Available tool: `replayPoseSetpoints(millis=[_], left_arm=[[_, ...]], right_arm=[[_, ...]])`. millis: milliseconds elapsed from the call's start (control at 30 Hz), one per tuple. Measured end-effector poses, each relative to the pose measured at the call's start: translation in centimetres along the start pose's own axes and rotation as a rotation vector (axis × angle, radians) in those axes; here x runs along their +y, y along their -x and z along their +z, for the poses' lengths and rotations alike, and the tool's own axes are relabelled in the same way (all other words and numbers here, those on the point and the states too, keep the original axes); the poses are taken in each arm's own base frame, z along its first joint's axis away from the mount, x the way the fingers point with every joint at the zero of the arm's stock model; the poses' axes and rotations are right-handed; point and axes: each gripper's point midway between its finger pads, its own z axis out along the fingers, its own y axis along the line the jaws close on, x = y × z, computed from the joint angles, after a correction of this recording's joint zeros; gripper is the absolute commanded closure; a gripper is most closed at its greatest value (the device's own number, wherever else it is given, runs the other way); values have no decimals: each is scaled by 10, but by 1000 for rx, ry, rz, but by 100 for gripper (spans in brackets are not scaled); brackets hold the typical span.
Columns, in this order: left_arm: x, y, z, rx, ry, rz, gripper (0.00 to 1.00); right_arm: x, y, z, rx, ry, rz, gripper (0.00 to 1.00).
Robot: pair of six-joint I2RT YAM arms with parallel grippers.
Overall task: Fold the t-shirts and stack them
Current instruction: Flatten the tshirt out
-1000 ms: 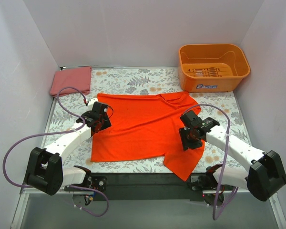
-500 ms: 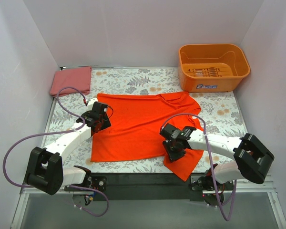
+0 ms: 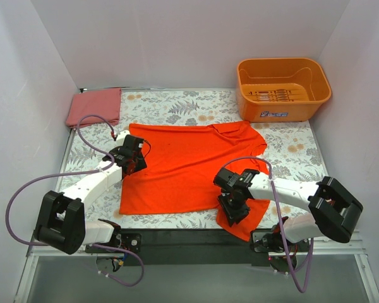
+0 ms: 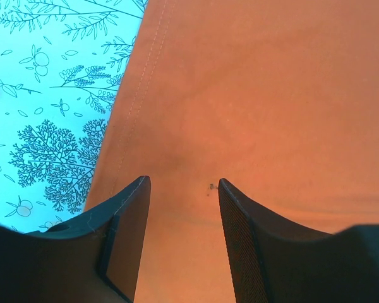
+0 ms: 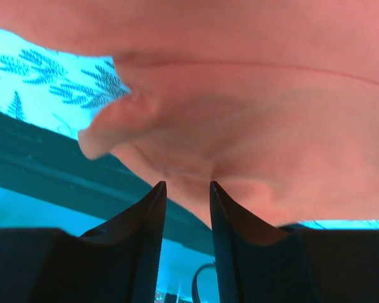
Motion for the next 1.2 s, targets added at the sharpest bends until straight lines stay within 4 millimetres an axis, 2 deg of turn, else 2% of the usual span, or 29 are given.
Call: replayPoseSetpoints(millis=[67, 133, 267, 367, 467, 533, 600, 767, 967, 1200], left_arm=[[2, -2, 2, 8, 9, 1, 53], [4, -2, 5, 14, 18, -1, 53], [7, -6, 11, 39, 34, -8, 52], [11, -13, 14, 71, 52, -21, 47], [16, -14, 13, 81, 67, -48, 45], [18, -13, 12, 81, 71, -69, 45], [20, -12, 13, 84, 72, -86, 45], [24, -13, 20, 120, 81, -121, 45], [26, -18, 27, 166, 75, -155, 45], [29, -25, 36, 214, 77, -175, 46]], right_arm=[[-2, -1, -5, 6, -9, 1, 59], [-5, 8, -14, -22, -8, 8, 58], [-26, 54, -46, -198, -25, 82, 52], [-59, 87, -73, -356, -64, 186, 47], [-97, 97, -90, -460, -100, 303, 48], [-121, 97, -95, -515, -115, 381, 50], [-139, 92, -94, -543, -115, 454, 51], [-158, 96, -82, -587, -64, 545, 53], [-174, 102, -63, -606, -5, 627, 53], [-185, 113, -56, -644, 34, 657, 53]])
